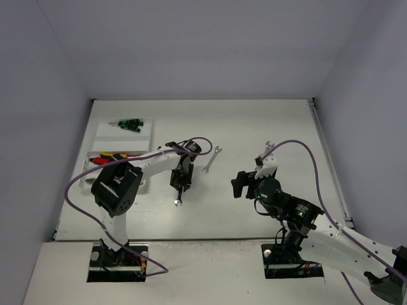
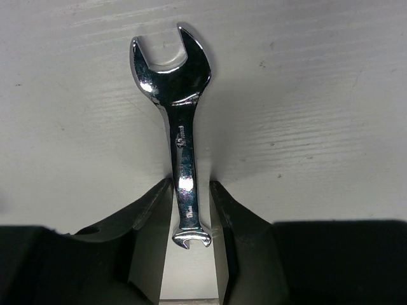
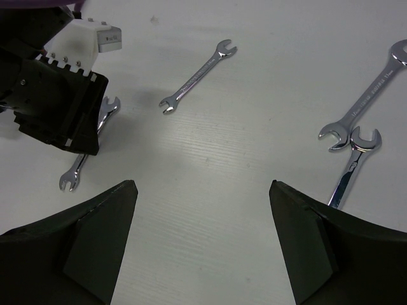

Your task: Sort the tools into containers

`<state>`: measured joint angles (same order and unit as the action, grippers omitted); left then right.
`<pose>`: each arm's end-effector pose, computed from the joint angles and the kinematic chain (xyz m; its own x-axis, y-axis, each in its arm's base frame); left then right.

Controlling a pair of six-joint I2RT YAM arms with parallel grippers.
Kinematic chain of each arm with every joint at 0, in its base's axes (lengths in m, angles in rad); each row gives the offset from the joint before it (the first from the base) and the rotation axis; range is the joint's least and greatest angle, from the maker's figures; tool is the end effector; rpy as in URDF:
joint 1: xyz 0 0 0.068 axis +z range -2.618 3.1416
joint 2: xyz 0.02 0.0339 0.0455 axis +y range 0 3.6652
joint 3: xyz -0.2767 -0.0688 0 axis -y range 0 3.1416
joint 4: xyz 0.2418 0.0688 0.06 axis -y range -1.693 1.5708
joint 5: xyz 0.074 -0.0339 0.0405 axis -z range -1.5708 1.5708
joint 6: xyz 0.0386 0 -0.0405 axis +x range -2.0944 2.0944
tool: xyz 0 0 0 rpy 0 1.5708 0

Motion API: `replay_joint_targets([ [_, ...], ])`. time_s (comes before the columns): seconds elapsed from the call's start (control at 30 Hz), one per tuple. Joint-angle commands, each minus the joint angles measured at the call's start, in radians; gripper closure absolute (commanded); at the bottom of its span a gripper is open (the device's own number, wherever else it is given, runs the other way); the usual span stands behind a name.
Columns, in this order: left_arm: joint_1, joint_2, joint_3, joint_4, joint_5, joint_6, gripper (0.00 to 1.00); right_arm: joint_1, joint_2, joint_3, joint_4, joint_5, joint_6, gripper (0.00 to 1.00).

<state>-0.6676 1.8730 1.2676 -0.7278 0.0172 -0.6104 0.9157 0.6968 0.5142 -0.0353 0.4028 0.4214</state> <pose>0.2837 -0.2245 0.1800 -0.9821 0.0444 -0.1833 0.0723 0.9862 -0.1486 0.1115 0.1204 0.2825 -0.3232 0.1970 -0.9256 -0.3991 0.8585 0.3220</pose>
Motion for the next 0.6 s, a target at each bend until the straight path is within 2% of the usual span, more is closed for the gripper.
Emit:
replay_joint_targets([
  [0.0, 0.006, 0.023, 0.038, -0.037, -0.008, 0.015, 0.72, -0.005, -0.041, -0.002, 0.04, 0.004, 0.02, 0.17],
  [0.33, 0.029, 0.063, 0.014, -0.03, 0.011, 0.017, 0.73, -0.005, -0.026, 0.0, 0.039, 0.005, 0.025, 0.17],
  [0.4, 0.032, 0.078, 0.016, -0.03, 0.007, 0.017, 0.78, -0.005, -0.023, 0.001, 0.04, 0.005, 0.026, 0.17],
  [0.47, 0.036, 0.09, 0.022, -0.03, 0.004, 0.018, 0.97, -0.005, -0.024, 0.0, 0.04, 0.004, 0.026, 0.18],
  [0.57, 0.036, 0.07, 0.032, -0.03, -0.002, 0.01, 1.0, -0.005, -0.031, -0.002, 0.04, 0.002, 0.022, 0.18],
])
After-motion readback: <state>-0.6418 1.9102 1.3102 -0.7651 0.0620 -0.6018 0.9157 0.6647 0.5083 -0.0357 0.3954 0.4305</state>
